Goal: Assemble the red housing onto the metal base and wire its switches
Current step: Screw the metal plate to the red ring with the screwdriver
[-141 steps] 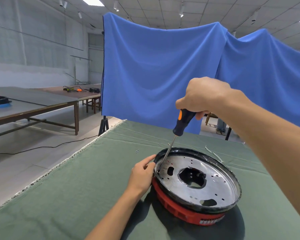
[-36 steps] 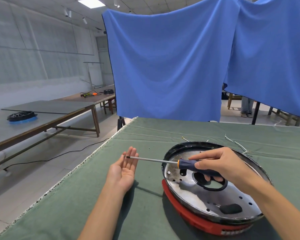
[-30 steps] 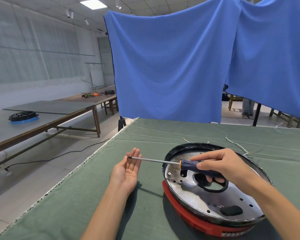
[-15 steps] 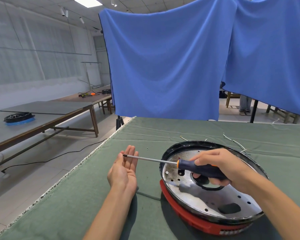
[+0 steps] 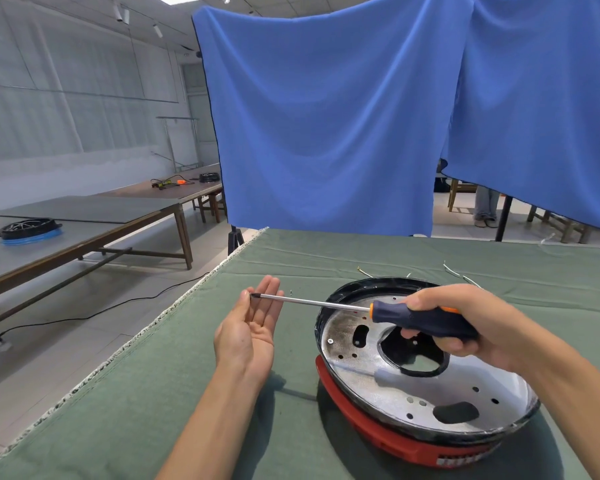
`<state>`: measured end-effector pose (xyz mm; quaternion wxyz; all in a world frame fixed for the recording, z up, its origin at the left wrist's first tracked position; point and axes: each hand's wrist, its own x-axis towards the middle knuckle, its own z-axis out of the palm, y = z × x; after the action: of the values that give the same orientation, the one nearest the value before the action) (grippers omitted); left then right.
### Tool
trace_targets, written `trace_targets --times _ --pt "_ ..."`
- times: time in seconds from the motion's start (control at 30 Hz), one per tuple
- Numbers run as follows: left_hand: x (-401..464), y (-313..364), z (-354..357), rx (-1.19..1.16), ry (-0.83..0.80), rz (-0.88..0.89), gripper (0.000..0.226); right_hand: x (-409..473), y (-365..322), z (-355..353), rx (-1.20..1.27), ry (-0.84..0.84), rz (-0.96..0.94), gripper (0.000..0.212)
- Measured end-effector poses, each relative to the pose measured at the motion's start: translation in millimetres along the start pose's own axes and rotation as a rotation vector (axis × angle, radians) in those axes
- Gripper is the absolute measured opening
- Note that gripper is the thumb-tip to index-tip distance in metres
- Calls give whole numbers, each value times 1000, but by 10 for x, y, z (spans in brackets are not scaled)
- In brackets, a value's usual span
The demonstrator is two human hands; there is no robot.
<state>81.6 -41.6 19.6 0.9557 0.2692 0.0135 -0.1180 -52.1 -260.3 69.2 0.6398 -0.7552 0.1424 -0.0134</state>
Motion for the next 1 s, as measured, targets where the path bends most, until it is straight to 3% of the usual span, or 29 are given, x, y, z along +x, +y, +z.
trace_targets --times 0.53,0.73,0.83,1.0 --pt "-11 3 -53 -35 -30 -93 20 -69 -110 49 -121 61 -154 14" --pt "10 17 -90 -29 -16 -81 21 -78 -70 74 -219 -107 -79 16" --pt "29 -87 -76 52 22 -70 21 -102 -44 37 -380 -227 -31 21" --pt "36 -142 -84 255 36 -49 34 -62 23 16 -324 -159 -149 20"
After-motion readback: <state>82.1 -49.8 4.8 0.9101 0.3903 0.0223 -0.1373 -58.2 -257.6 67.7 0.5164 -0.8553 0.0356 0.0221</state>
